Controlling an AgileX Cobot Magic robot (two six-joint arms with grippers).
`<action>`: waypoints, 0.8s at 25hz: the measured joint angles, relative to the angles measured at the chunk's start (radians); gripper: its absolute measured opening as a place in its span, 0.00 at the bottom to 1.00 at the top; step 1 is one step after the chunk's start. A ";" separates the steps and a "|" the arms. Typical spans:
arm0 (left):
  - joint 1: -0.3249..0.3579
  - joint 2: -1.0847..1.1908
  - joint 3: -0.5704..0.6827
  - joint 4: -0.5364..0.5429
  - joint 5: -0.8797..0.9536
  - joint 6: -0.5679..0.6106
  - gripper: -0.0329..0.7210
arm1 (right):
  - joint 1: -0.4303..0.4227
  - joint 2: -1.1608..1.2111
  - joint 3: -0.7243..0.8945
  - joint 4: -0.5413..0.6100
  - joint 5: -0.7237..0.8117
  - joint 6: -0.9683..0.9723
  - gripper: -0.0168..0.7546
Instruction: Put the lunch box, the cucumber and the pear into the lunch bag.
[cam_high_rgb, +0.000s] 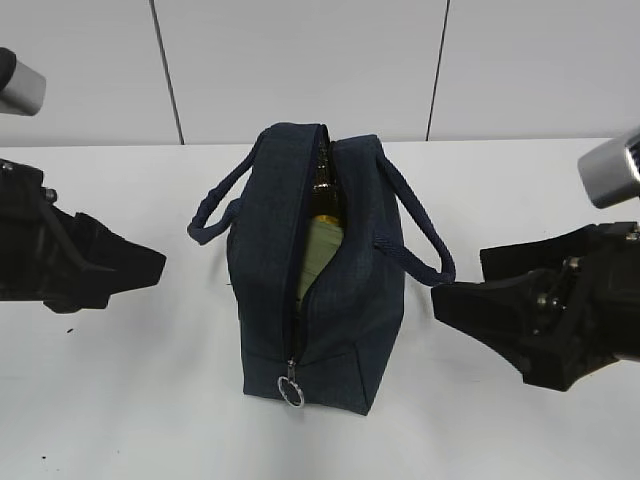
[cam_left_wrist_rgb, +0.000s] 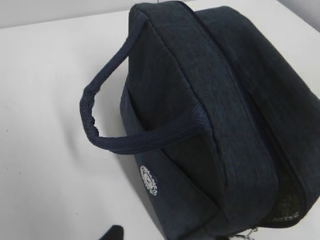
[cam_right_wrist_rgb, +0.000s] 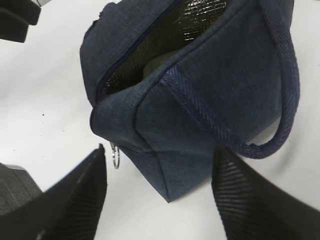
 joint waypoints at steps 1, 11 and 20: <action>0.000 0.000 0.000 0.000 0.000 0.000 0.48 | 0.000 -0.001 0.002 0.005 0.011 -0.005 0.68; 0.000 0.000 0.000 -0.004 0.000 0.000 0.37 | 0.000 -0.001 0.002 0.018 0.051 -0.012 0.64; 0.000 0.000 0.000 -0.005 0.000 0.001 0.36 | 0.084 -0.005 0.004 -0.671 -0.063 0.610 0.63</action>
